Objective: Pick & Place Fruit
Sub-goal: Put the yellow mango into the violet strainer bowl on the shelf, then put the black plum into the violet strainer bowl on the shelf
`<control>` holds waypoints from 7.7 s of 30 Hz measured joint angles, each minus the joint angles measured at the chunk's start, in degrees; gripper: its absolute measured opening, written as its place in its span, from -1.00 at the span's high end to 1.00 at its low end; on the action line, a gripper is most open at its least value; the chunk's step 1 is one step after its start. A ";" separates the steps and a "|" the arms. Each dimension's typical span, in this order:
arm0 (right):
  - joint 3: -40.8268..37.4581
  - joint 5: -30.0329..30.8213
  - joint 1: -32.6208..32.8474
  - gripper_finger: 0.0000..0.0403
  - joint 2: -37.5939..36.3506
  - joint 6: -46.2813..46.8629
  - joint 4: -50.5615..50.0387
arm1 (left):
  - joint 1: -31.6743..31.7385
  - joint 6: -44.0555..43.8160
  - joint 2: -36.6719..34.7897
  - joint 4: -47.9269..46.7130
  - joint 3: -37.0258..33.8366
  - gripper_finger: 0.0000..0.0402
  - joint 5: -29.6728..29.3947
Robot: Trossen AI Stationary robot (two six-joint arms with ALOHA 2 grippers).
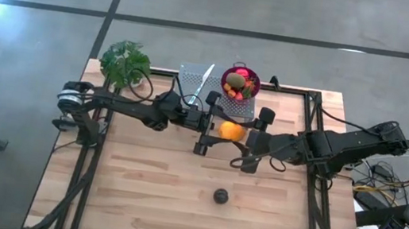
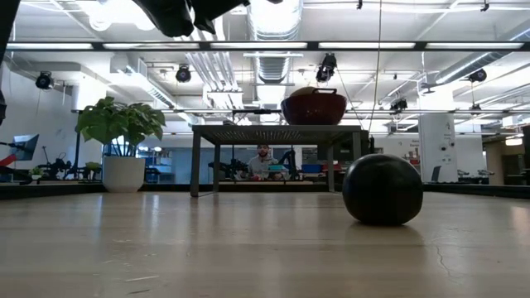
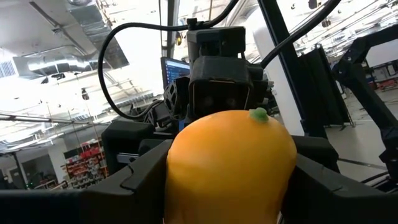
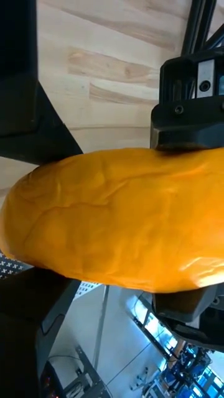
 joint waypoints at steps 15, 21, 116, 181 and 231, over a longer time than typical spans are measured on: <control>0.07 -0.02 -0.04 -0.11 0.00 0.36 0.24 | 0.00 0.02 -0.05 -2.04 -0.09 -0.64 -1.51; 0.07 0.03 0.00 -0.15 -0.30 1.20 -0.10 | 0.17 2.92 -3.92 -6.78 -0.09 -0.78 -3.36; 5.25 -34.60 -51.15 -0.17 9.20 15.54 -14.88 | 0.22 15.03 -23.67 -44.59 -1.16 -0.82 -5.22; 9.04 -34.75 -51.15 -0.21 7.74 10.43 -15.89 | 0.22 13.55 -23.65 -45.59 -1.16 -0.82 -5.20; 16.28 -22.94 1.49 -0.74 14.45 25.26 -35.09 | 0.04 10.18 -23.65 -54.15 -1.22 -0.82 -5.25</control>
